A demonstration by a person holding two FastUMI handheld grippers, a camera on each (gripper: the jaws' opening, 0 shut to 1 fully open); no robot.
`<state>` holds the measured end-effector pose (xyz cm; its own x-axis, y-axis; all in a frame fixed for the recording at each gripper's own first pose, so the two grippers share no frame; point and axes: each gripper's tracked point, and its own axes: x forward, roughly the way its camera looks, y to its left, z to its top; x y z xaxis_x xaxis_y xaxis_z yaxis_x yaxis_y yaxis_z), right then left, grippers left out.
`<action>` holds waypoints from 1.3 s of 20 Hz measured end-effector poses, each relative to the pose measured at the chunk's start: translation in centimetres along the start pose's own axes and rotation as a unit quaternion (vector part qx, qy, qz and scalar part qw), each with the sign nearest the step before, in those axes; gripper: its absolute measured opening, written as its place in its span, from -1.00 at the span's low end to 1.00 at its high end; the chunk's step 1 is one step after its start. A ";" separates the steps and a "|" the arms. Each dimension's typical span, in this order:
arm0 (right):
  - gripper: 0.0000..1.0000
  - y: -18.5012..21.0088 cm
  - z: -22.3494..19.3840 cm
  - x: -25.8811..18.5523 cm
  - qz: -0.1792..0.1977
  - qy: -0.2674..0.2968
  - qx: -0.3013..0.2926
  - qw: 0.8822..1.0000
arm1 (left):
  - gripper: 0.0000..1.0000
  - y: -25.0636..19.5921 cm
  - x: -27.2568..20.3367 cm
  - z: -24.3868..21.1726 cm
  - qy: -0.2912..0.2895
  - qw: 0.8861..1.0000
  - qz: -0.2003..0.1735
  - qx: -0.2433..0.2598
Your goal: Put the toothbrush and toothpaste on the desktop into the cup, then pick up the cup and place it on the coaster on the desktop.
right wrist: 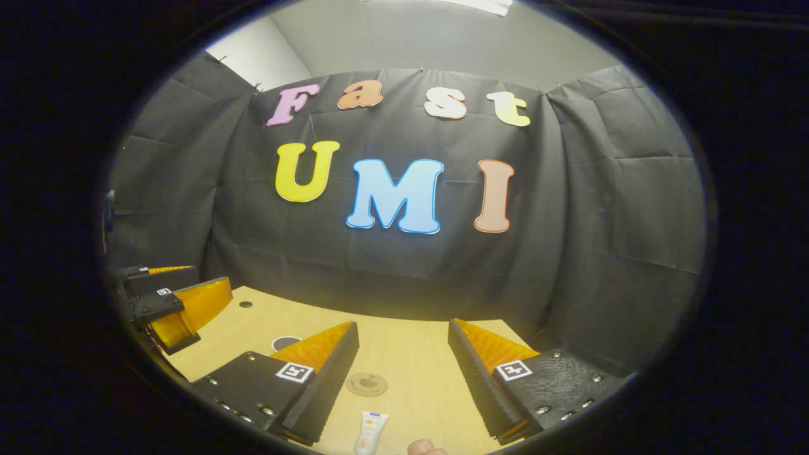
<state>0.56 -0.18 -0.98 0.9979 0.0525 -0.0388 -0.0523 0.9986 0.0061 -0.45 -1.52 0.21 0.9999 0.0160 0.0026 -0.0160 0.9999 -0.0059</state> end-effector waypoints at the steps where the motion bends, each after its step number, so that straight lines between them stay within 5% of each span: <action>1: 0.79 -0.1 -0.2 0.1 0.000 0.002 0.002 1.000 | 0.84 -0.1 0.2 0.0 0.002 1.000 0.001 -0.002; 8: 0.79 1.2 -5.1 1.0 0.038 0.103 0.031 0.993 | 0.84 -0.6 1.1 -5.7 0.089 0.996 0.003 -0.014; 18: 0.79 2.0 -12.1 2.4 0.043 0.233 0.003 0.971 | 0.84 -1.8 2.7 -14.8 0.246 0.969 -0.014 -0.021; 26: 0.80 3.0 -16.8 3.3 0.065 0.338 0.021 0.939 | 0.86 -2.3 2.6 -23.1 0.405 0.912 -0.022 -0.058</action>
<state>3.03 3.07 -17.85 0.7302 0.1778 -0.6597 -0.1556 0.9834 0.0928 2.29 -3.94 -22.88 0.6737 -0.0814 -0.7345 -0.0223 0.9912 -0.1303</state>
